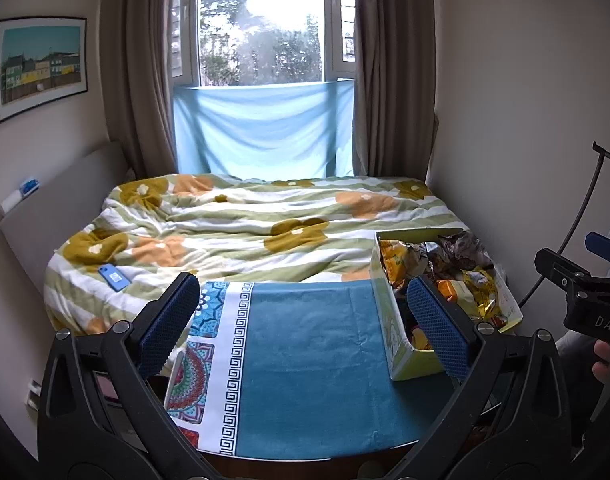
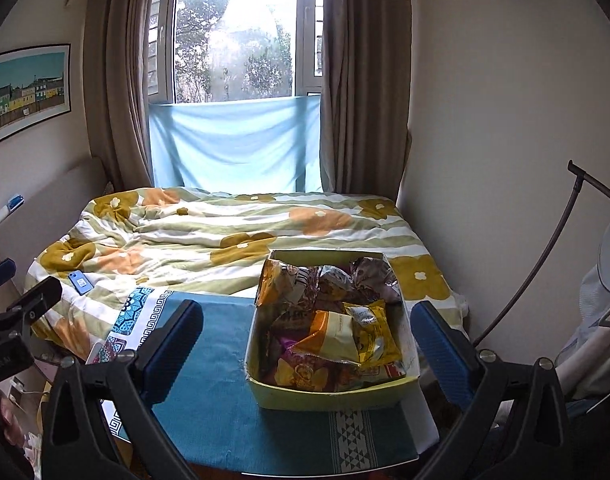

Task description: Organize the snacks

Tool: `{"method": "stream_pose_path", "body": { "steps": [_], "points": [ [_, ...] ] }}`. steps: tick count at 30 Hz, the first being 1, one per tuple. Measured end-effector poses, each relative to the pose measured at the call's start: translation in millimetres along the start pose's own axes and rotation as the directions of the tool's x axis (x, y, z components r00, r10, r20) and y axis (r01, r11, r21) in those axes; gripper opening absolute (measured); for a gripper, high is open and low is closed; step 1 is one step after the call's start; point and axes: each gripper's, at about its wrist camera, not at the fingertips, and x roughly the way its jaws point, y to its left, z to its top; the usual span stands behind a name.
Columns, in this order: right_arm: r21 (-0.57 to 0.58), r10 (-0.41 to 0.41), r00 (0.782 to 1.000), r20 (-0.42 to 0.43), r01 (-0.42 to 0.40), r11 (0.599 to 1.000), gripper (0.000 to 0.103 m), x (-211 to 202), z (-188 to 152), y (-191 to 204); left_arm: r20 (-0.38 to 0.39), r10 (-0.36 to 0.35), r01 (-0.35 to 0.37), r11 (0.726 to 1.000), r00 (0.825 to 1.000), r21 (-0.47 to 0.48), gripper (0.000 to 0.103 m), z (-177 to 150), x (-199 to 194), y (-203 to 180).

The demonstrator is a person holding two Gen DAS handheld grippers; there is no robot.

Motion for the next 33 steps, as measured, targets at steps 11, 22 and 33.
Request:
{"method": "stream_pose_path", "body": {
  "steps": [11, 22, 33],
  "points": [
    [0.013, -0.001, 1.000, -0.001, 0.001, 1.000, 0.103, -4.8, -2.8, -0.2, 0.004, -0.001, 0.001, 1.000, 1.000, 0.010, 0.103, -0.2, -3.5, -3.2],
    [0.029, 0.003, 1.000, -0.007, -0.002, 1.000, 0.103, -3.1, -3.1, -2.0, -0.002, 0.003, -0.003, 1.000, 1.000, 0.017, 0.103, -0.6, -4.1, -5.9],
    [0.035, 0.000, 1.000, -0.005, 0.000, 0.999, 0.103, -3.6, -0.6, -2.8, -0.005, 0.009, -0.009, 1.000, 1.000, 0.027, 0.103, 0.4, -0.6, -3.7]
  ]
}}
